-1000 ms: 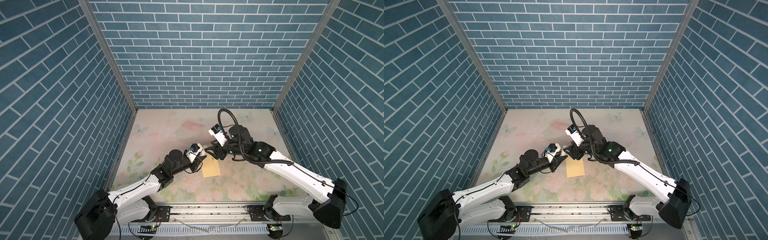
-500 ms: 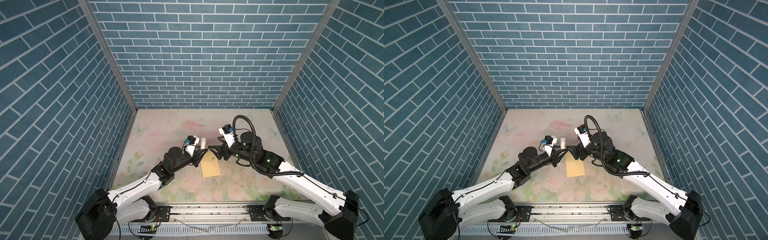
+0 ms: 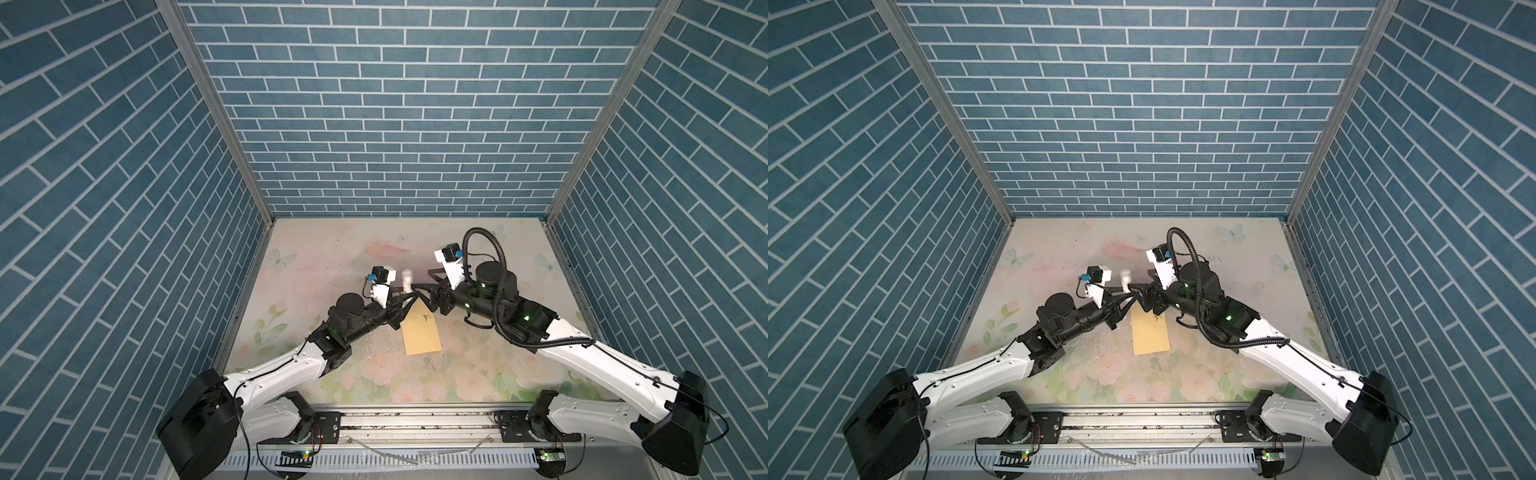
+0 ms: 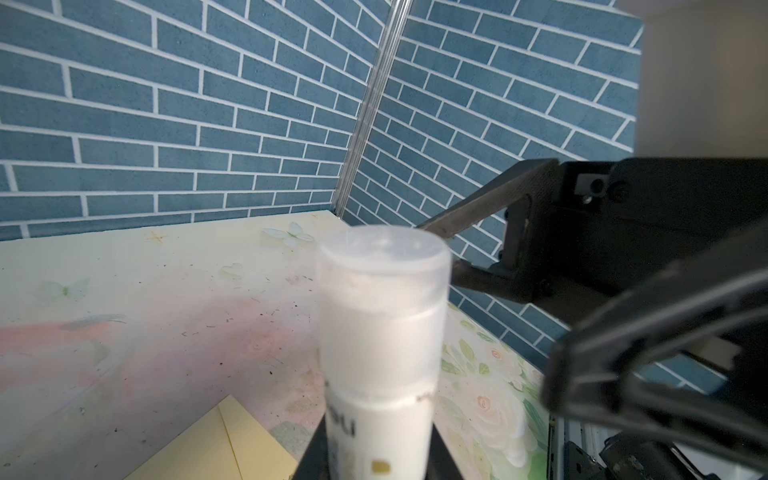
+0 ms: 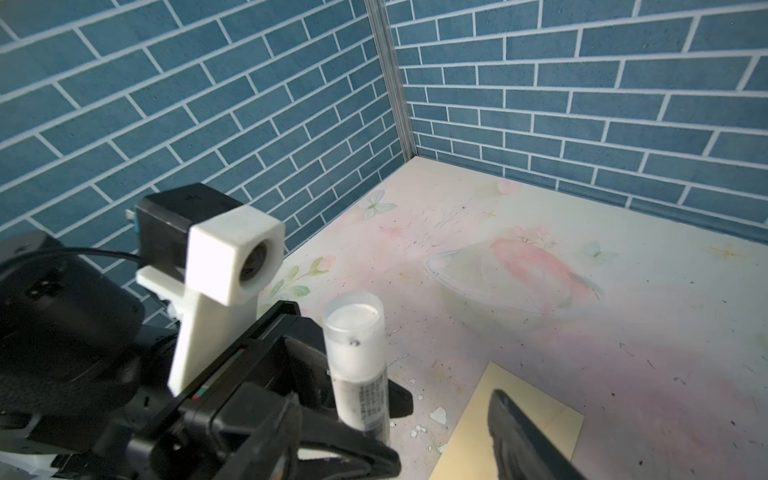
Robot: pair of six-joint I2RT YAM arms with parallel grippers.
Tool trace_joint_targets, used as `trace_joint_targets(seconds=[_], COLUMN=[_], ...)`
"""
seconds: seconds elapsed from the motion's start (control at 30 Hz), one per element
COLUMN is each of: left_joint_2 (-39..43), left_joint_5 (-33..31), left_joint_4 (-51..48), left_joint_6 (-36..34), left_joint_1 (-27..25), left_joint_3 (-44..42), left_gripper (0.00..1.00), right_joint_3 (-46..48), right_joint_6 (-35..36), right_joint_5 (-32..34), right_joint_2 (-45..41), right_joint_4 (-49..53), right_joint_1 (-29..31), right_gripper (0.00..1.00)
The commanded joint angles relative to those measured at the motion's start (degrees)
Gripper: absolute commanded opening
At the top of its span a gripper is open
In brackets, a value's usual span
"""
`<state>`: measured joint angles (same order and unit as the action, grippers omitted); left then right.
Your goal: Place the letter into the envelope and seal it
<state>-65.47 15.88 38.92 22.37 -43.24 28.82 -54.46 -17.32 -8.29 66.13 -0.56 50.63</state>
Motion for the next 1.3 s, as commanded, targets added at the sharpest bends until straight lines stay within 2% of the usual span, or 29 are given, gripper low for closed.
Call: trace_joint_targets(seconds=[0.0,0.37,0.77,0.93,0.97,1.1,1.17,1.27], left_joint_2=[-0.35,-1.37,-2.27,-2.38,-2.45,-2.10,-1.46,0.08], left_joint_5=[1.16,2.83,3.23,3.18,3.06,1.81,0.70,-0.81], left_joint_4=[3.27,3.86,4.31,4.59,4.34,3.98,3.47,0.71], left_joint_6=[0.57,0.40,0.48,0.36,0.30,0.04,-0.30,-1.64], left_joint_1=[0.20,0.35,0.44,0.59,0.66,1.12,1.46,2.01], left_joint_3=[1.06,1.42,1.05,0.73,0.72,-0.16,-0.90,-1.69], left_gripper=[0.00,0.00,0.00,0.00,0.03,0.24,0.39,0.48], right_joint_3=[-0.59,-2.83,-4.45,-4.43,-4.42,-5.32,-7.00,-9.31], right_joint_6=[-2.14,-3.11,-4.12,-4.04,-3.95,-2.64,-1.26,-0.26], right_joint_5=[-0.42,-3.89,-8.76,-7.78,-7.18,-2.50,1.60,6.74], right_joint_2=[1.48,5.64,8.84,9.28,9.24,8.84,8.92,9.56], right_joint_4=[-2.04,-2.20,-2.91,-2.92,-2.87,0.12,4.44,10.06], right_joint_1=[0.24,0.25,0.19,0.15,0.09,0.08,-0.06,-1.10], right_gripper=[0.67,0.53,0.11,0.01,0.00,0.00,0.00,0.00])
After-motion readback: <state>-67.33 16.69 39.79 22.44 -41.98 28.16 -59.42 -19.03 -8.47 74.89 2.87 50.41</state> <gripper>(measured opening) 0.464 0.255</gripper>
